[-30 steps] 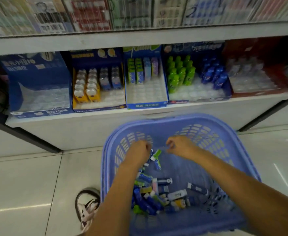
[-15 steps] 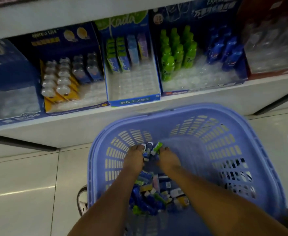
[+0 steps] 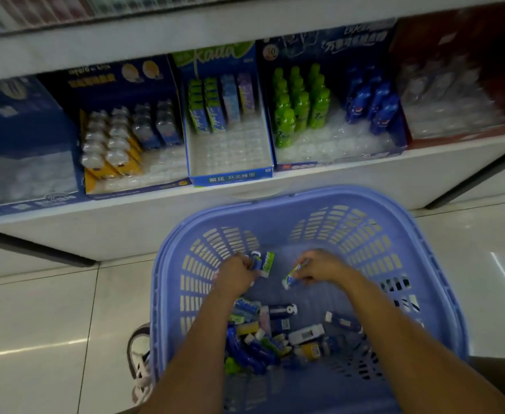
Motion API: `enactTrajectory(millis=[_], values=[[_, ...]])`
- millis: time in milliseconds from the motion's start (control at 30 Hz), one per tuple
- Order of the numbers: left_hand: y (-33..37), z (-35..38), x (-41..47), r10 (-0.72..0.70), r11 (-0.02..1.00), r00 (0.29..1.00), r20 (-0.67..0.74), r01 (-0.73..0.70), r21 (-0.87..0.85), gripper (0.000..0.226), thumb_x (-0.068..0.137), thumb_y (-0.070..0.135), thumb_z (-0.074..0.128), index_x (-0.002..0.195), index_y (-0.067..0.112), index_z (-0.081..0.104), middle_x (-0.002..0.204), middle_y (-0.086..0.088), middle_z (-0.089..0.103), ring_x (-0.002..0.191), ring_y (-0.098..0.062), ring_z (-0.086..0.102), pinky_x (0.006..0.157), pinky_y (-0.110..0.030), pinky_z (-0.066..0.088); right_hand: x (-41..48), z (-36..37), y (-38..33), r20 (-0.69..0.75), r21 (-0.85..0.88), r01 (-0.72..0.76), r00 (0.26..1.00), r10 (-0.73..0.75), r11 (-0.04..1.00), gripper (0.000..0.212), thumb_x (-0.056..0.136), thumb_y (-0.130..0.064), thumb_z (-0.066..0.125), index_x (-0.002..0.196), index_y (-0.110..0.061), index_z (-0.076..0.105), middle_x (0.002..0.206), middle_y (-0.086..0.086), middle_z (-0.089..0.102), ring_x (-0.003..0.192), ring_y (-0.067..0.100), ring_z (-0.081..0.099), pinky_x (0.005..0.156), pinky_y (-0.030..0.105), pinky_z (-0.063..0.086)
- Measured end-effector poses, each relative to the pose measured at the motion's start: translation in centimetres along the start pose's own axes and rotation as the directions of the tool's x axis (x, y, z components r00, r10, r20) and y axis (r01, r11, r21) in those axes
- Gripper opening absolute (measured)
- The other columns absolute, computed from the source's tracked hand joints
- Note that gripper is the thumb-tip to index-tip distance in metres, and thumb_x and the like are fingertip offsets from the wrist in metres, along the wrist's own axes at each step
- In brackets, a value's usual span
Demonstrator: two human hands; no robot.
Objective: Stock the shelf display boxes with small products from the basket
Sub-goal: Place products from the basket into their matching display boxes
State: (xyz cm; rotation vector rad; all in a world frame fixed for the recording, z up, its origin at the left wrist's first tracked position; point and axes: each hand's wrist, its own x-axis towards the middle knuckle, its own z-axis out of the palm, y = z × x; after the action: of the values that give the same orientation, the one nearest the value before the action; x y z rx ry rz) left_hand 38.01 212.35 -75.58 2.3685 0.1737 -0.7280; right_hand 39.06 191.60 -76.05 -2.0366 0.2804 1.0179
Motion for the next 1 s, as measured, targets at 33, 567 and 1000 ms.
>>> enactTrajectory(millis=[33,567,1000], values=[[0.6,-0.6,-0.6,0.010,0.998,1.000,0.012,-0.009,-0.068,0.047,0.086,0.017,0.067,0.051,0.016,0.034,0.048,-0.002,0.034,0.047,-0.017,0.041,0.056,-0.026,0.035,-0.9,-0.6,-0.5,-0.048,0.086,0.031,0.998,-0.027,0.996,0.011,0.083,-0.003,0.068,0.093,0.000,0.066,0.062,0.007,0.057,0.054,0.013,0.051,0.053,0.023,0.045],[7.7,-13.9,-10.8,0.086,0.568,0.867,-0.491,-0.448,-0.691,0.013,0.092,0.025,0.060,0.081,0.019,0.064,0.063,0.010,0.064,0.047,-0.004,0.049,0.044,-0.016,0.040,-12.8,-5.5,-19.6,-0.626,0.015,0.749,0.523,-0.578,0.662,0.014,0.080,-0.012,0.072,0.092,-0.015,0.065,0.078,-0.002,0.066,0.070,0.007,0.064,0.068,0.016,0.052],[7.6,-15.3,-10.9,-0.084,0.424,0.873,-0.480,-0.405,-0.810,0.024,0.098,0.024,0.049,0.082,0.014,0.062,0.063,0.008,0.062,0.044,-0.002,0.040,0.041,-0.014,0.033,-5.3,-5.4,-28.3,-0.520,-0.470,0.585,0.421,-0.743,0.660,0.022,0.082,-0.016,0.071,0.101,-0.005,0.067,0.099,0.008,0.071,0.085,0.014,0.063,0.074,0.016,0.044]])
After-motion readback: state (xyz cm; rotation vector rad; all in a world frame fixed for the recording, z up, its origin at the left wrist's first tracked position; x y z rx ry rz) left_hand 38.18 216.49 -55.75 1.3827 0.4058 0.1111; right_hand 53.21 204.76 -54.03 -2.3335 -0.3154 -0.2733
